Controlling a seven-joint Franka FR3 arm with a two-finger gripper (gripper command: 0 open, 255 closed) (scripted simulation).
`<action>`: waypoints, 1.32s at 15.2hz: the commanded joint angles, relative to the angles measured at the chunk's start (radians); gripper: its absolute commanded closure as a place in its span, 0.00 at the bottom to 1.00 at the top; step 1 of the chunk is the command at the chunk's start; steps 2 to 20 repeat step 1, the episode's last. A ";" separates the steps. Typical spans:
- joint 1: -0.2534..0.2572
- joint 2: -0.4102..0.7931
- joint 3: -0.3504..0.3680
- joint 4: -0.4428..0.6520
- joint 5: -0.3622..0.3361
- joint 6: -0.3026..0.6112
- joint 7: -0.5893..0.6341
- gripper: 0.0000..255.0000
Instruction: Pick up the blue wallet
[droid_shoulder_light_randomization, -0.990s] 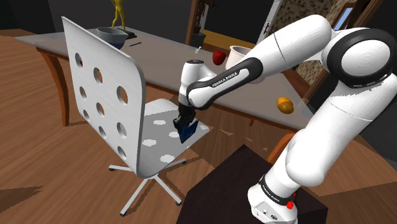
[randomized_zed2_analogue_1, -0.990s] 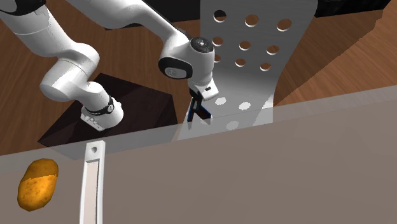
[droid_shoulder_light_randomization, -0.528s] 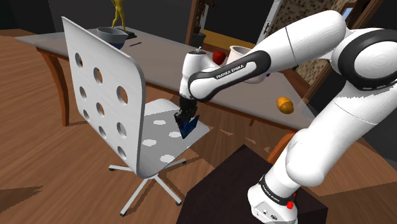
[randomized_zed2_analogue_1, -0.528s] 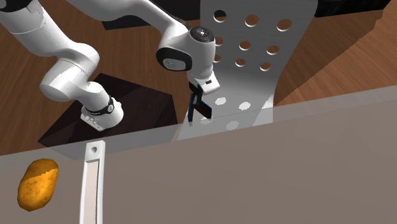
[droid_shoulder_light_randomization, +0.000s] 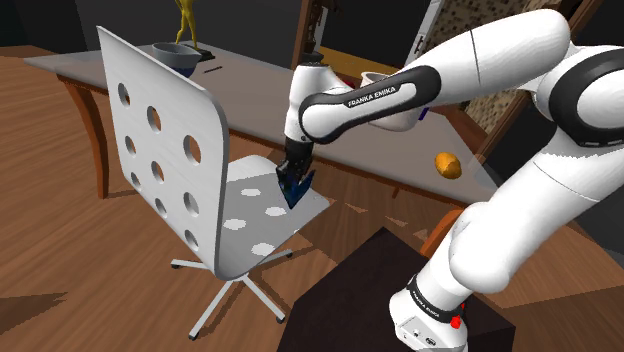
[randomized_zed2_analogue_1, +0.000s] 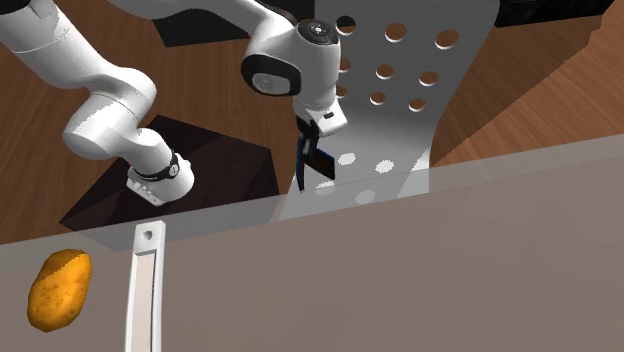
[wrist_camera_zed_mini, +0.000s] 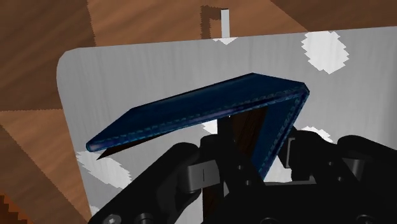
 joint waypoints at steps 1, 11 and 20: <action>-0.001 -0.004 -0.001 0.004 0.000 -0.009 -0.001 1.00; -0.001 -0.004 -0.001 0.004 0.000 -0.009 -0.001 1.00; -0.001 -0.004 -0.001 0.004 0.000 -0.009 -0.001 1.00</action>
